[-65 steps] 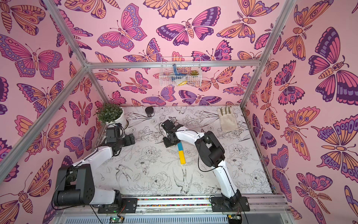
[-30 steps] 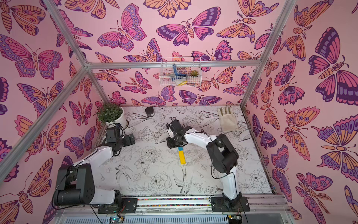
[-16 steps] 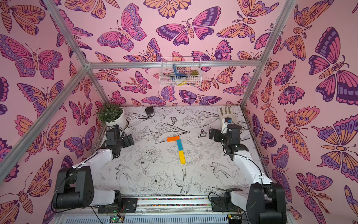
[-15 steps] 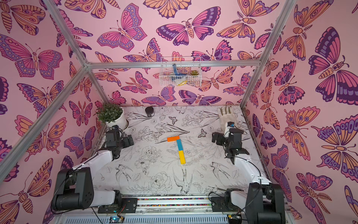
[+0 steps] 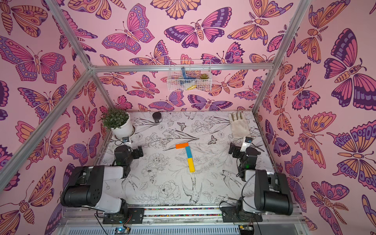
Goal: Assemble the number 7 with building blocks
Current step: Reset both arms
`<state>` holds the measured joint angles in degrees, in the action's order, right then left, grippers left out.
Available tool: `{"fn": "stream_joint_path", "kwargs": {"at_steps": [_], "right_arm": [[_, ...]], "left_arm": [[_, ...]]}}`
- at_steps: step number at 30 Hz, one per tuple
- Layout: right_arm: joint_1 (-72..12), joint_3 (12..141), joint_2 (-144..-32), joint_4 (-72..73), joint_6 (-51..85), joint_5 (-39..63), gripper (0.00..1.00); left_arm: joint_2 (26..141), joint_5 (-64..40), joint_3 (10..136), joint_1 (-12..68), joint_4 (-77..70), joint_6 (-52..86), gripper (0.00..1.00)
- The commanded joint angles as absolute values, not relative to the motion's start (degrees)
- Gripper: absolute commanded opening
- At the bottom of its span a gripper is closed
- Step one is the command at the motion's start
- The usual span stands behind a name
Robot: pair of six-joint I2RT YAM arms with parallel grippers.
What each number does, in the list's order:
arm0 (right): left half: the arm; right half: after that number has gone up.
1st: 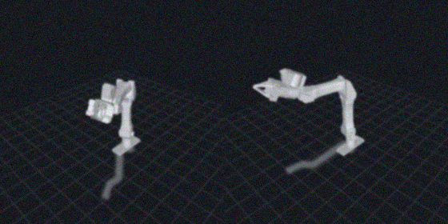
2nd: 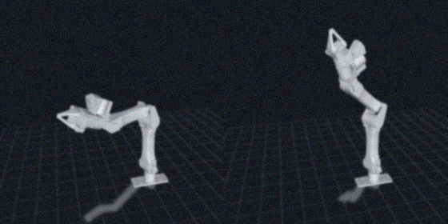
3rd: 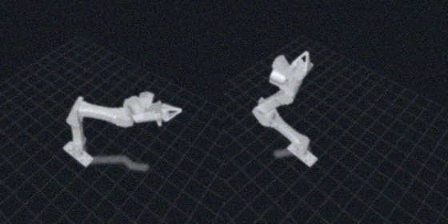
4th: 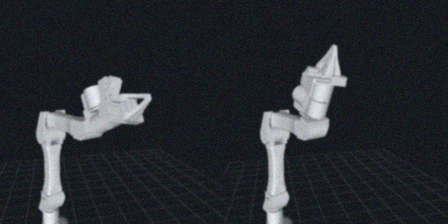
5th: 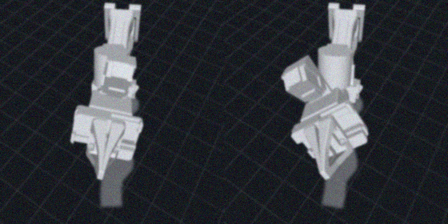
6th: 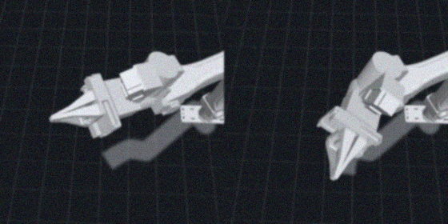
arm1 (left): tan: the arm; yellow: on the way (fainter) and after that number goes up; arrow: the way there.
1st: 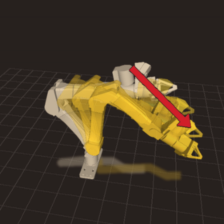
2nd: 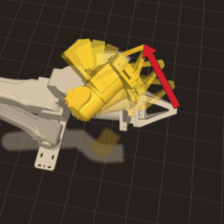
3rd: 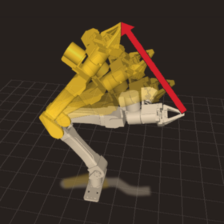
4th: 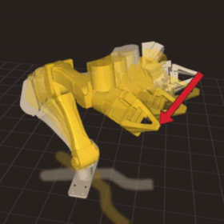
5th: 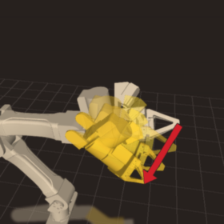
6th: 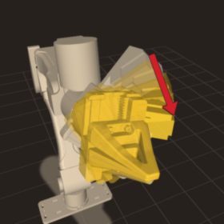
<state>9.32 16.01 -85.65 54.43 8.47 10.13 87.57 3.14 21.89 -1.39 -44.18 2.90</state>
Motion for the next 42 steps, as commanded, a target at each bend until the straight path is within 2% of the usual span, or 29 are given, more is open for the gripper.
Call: {"fn": "stream_joint_path", "kwargs": {"at_steps": [1,2,3,4,6,8,42], "right_arm": [[6.07,18.73,-88.51,59.27,3.14,15.83,0.94],[4.66,22.02,-86.67,49.56,1.24,14.63,0.88],[3.48,22.93,-86.31,46.56,0.61,12.23,0.85],[2.92,21.13,-87.32,51.81,1.42,9.88,0.99],[2.73,20.28,-87.74,54.45,2.81,5.89,0.99],[2.72,21.92,-86.21,48.83,3.77,2.57,0.99],[1.97,23.12,-86.57,46.76,3.1,1.93,0.99]], "left_arm": [[88.18,-0.76,21.32,-0.76,-50.97,-0.76,1.0],[88.02,-1.66,21.2,-0.74,-51.02,-1.07,1.0],[88.05,-1.69,21.1,-0.7,-51.17,-1.12,1.0],[88.07,-1.67,21.01,-0.7,-51.48,-1.14,1.0],[87.89,-1.28,20.57,-0.4,-52.0,-1.33,1.0],[88.15,-1.35,20.7,-0.44,-52.04,-1.28,1.0],[88.07,-1.14,21.09,-0.53,-51.31,-0.97,1.0]]}}
